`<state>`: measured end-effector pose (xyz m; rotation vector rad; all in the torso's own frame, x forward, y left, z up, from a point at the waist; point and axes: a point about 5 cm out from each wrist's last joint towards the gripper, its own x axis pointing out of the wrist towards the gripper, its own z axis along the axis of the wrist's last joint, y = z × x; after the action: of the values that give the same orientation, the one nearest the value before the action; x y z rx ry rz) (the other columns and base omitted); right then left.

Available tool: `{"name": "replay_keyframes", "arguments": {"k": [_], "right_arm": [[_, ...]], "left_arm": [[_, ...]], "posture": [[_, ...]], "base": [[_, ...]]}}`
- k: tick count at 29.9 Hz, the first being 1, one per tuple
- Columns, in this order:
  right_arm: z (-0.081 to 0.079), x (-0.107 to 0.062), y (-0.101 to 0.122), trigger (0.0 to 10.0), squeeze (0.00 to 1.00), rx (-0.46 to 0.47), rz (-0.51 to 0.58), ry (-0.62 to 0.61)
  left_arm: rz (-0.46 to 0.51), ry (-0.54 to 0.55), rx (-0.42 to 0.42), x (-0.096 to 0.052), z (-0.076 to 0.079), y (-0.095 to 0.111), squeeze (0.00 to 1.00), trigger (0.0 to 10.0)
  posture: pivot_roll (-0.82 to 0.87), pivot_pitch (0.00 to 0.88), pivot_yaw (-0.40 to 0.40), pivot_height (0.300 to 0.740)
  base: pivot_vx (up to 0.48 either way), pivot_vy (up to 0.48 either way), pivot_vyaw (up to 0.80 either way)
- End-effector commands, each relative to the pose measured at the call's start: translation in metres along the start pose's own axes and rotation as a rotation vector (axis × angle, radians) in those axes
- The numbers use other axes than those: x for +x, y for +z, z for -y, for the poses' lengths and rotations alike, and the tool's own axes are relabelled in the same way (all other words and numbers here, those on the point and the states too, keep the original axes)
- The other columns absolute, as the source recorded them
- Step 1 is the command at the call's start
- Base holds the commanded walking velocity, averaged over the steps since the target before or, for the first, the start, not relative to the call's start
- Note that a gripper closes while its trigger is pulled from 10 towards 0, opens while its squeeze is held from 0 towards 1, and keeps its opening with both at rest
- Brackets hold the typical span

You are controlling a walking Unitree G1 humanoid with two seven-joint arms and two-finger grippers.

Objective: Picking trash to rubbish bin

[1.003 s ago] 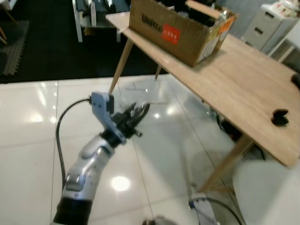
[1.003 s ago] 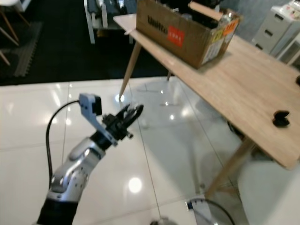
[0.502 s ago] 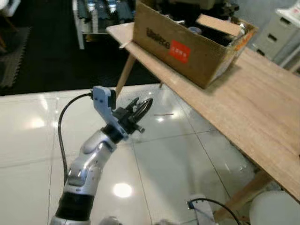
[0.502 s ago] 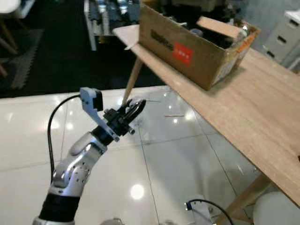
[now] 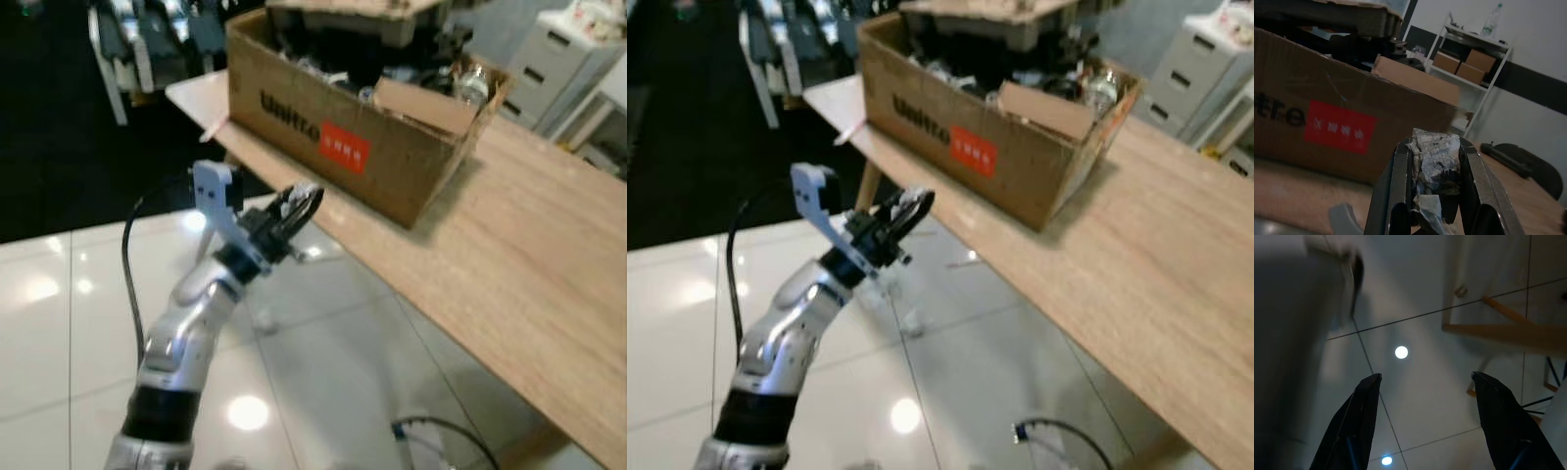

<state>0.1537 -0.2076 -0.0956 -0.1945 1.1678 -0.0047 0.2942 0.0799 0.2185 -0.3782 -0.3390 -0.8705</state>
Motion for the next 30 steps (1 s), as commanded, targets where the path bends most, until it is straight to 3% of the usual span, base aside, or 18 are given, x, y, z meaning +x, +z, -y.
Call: {"name": "replay_keyframes", "arguments": {"k": [1,6,16,19,30], "right_arm": [[0.002,-0.001,-0.009,10.0,0.00,0.002,-0.034,-0.006],[0.002,-0.001,-0.012,10.0,0.00,-0.003,-0.045,-0.007],[0.000,-0.001,-0.018,10.0,0.00,0.003,-0.075,0.008],[-0.001,-0.001,-0.020,10.0,0.00,0.002,-0.083,0.020],[-0.004,-0.002,-0.030,10.0,0.00,-0.012,-0.115,0.036]], "left_arm": [[-0.007,-0.028,-0.004,0.004,0.002,-0.001,0.00,10.0],[0.001,-0.031,0.006,0.007,0.001,0.002,0.00,10.0],[0.035,-0.040,0.018,0.013,0.002,0.010,0.00,10.0],[0.067,-0.028,0.020,0.016,0.001,0.016,0.00,10.0],[0.189,0.040,0.067,0.022,-0.006,0.045,0.00,10.0]], "posture": [[0.17,0.132,-0.073,0.740],[0.17,0.132,-0.073,0.740],[0.16,0.129,-0.064,0.740],[0.16,0.127,-0.062,0.740],[0.15,0.127,-0.055,0.740]], "base": [[0.480,0.000,0.00],[0.480,0.000,0.00],[0.436,0.000,-0.71],[0.376,0.000,0.00],[0.000,0.000,0.00]]}}
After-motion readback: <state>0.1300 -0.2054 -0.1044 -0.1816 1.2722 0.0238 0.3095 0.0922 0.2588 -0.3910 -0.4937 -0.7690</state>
